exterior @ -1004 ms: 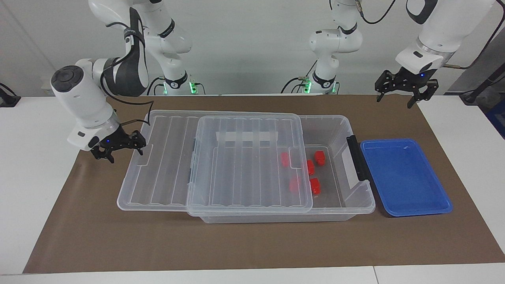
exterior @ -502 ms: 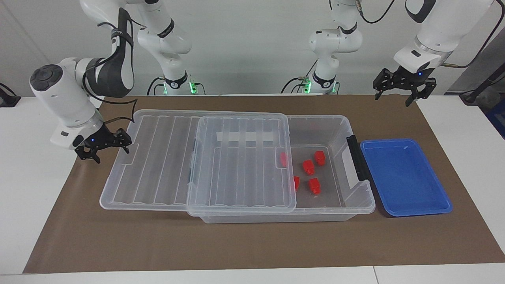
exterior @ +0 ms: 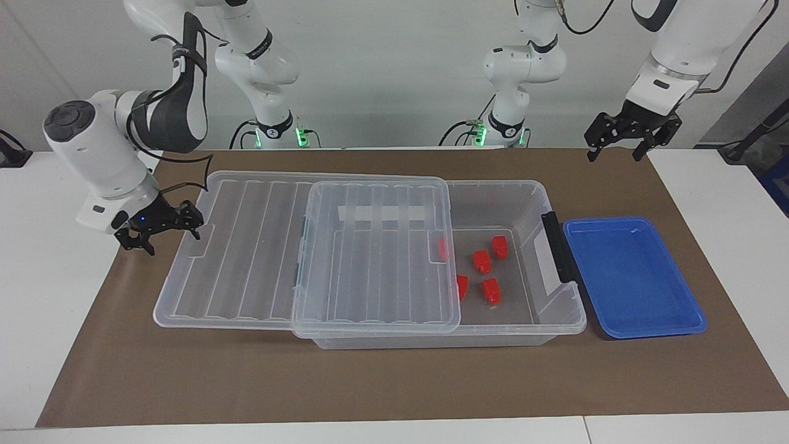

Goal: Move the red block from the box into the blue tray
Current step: 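Reach the left gripper into the box toward the red blocks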

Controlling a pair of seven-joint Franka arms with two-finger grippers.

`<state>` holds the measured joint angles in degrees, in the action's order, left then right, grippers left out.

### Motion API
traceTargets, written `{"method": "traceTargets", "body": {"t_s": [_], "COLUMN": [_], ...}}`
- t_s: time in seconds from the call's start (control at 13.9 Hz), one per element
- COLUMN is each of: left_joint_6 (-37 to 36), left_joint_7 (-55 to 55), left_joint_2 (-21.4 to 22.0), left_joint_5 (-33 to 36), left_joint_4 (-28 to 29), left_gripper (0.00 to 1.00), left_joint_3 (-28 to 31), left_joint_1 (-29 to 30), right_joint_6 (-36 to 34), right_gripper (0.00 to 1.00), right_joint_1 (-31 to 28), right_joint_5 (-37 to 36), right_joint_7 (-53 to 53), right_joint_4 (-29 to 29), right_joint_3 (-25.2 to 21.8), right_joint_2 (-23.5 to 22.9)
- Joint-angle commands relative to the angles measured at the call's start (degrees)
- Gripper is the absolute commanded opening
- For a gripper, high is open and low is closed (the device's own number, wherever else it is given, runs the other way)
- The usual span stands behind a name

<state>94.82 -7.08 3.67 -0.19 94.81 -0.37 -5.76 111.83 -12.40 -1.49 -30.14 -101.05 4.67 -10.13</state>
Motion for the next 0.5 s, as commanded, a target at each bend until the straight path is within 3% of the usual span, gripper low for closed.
{"method": "traceTargets", "body": {"t_s": [0.0, 0.43], "left_joint_6": [8.61, 11.70], "left_joint_7": [-8.54, -23.66], "left_joint_2": [2.31, -11.39], "left_joint_5": [-0.52, 2.90], "left_joint_4": [7.93, -0.94], "left_gripper": [1.00, 1.00], "left_joint_3": [0.28, 0.28], "left_joint_1": [-3.37, -12.59], "right_joint_6": [-3.18, -9.78], "right_gripper": [1.00, 1.00], "right_joint_1": [-0.08, 3.42], "right_joint_5": [-0.44, -0.35], "right_joint_7": [1.65, 21.66], "right_joint_4": [0.06, -0.46], "right_joint_3": [0.43, 0.69], "right_joint_2": [3.18, 9.86]}}
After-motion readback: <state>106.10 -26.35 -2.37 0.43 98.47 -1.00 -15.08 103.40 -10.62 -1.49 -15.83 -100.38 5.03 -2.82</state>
